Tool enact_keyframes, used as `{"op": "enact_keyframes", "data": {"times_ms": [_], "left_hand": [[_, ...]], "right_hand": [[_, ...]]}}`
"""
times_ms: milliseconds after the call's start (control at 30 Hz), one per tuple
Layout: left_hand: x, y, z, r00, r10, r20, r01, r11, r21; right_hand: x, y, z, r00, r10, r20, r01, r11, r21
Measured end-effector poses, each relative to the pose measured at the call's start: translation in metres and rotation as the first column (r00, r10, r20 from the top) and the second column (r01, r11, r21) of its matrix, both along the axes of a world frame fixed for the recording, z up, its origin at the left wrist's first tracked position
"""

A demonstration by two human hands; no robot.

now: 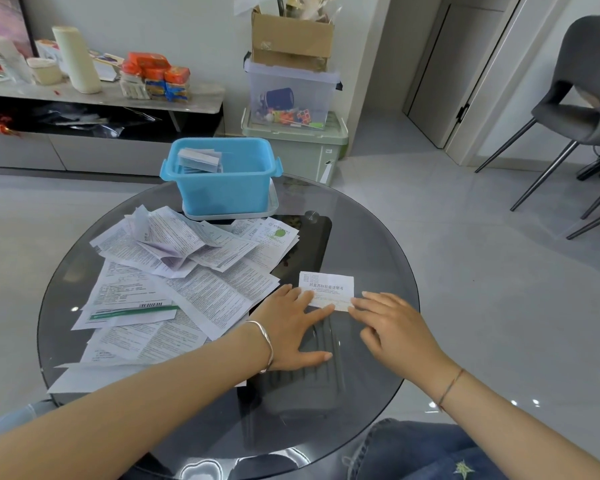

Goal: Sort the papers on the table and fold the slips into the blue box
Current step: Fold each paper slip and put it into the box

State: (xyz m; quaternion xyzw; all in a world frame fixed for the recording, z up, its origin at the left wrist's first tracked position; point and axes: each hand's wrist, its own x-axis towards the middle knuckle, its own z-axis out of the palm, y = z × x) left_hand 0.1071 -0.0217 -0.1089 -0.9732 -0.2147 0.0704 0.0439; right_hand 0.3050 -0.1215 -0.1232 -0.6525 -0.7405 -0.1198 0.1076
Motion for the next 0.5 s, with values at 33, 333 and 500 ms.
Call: {"op": "enact_keyframes", "data": {"times_ms": [33,333,500], "left_hand": [[0.002,0.000,-0.001,1.000,0.004,0.000,-0.004,1.000,0.007],[0.001,-0.007,0.006,0.999,0.046,-0.023,-0.046,0.999,-0.012],[-0.007,-0.005,0.009,0.999,0.027,-0.020,-0.026,0.998,0.060]], "right_hand": [[0.001,-0.001,0.000,1.000,-0.017,-0.022,0.017,1.000,0.001],[-0.001,0.002,0.002,0.999,-0.038,-0.036,0.038,0.999,-0.005],[-0.001,0.002,0.001,0.997,-0.051,-0.057,0.050,0.999,-0.012]]}}
